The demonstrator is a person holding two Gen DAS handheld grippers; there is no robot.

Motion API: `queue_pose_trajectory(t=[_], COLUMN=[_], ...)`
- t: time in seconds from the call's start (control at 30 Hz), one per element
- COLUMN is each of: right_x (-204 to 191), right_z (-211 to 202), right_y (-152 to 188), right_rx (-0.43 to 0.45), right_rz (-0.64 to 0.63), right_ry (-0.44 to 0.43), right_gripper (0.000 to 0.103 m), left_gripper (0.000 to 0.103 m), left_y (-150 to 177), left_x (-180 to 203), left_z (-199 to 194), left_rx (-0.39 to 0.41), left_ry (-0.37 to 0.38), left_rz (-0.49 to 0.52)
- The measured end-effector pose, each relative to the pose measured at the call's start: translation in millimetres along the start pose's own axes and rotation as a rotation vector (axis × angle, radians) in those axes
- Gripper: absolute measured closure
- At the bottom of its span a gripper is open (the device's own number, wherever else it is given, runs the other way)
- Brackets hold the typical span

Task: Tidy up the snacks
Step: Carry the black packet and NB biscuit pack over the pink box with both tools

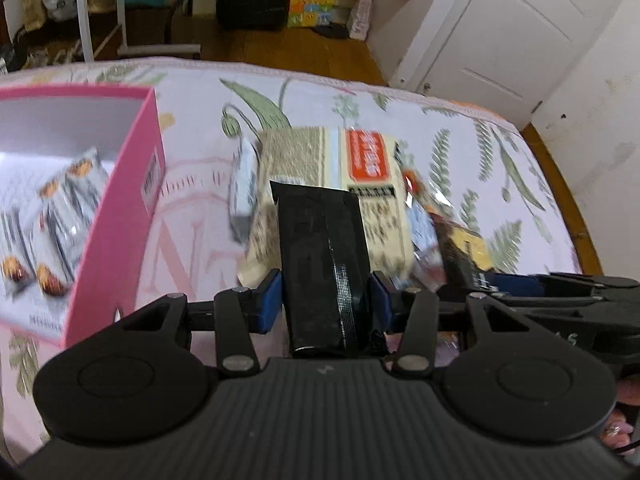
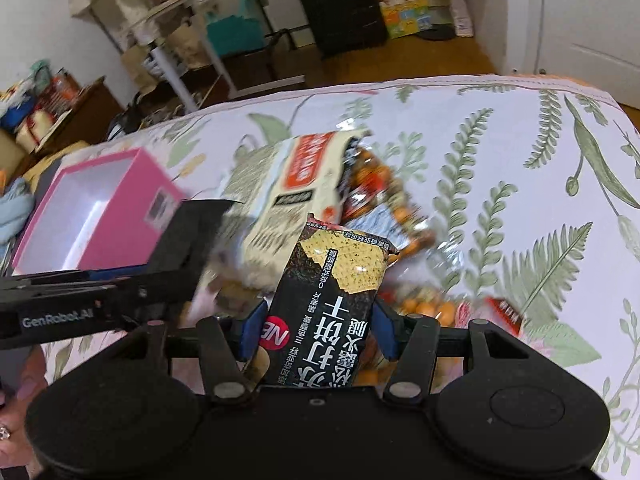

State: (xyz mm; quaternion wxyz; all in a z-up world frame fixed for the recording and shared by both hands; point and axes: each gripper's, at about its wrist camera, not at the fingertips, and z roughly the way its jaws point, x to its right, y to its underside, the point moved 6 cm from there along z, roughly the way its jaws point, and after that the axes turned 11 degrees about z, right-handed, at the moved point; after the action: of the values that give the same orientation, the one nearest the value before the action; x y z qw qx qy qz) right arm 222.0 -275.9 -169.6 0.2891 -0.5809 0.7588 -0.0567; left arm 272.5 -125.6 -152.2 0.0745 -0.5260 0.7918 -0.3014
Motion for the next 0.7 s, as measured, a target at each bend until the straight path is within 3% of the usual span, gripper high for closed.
queue_pose_trajectory(t=[0.13,0.33,0.7], right_x=[-17,-51,-137], right_z=[-17,-43,-71], right_y=[12,31,45], right_rx=[0.012,0.028,0.032], right_rz=[-0.06,-0.146,-0.306], right_ry=[-0.013,-0.067,-0.188], right_gripper=[0.043,0.043,0.042], left_gripper=[0.057,0.057,0.057], left_y=[19,43,67], left_x=[3,-3,-61], left_z=[-16,-58,-134], left_rx=[-0.027,0.012,0.131], left_ry=[0.017,0.03,-0.051], left_rz=[0.004,0.005,-0.084])
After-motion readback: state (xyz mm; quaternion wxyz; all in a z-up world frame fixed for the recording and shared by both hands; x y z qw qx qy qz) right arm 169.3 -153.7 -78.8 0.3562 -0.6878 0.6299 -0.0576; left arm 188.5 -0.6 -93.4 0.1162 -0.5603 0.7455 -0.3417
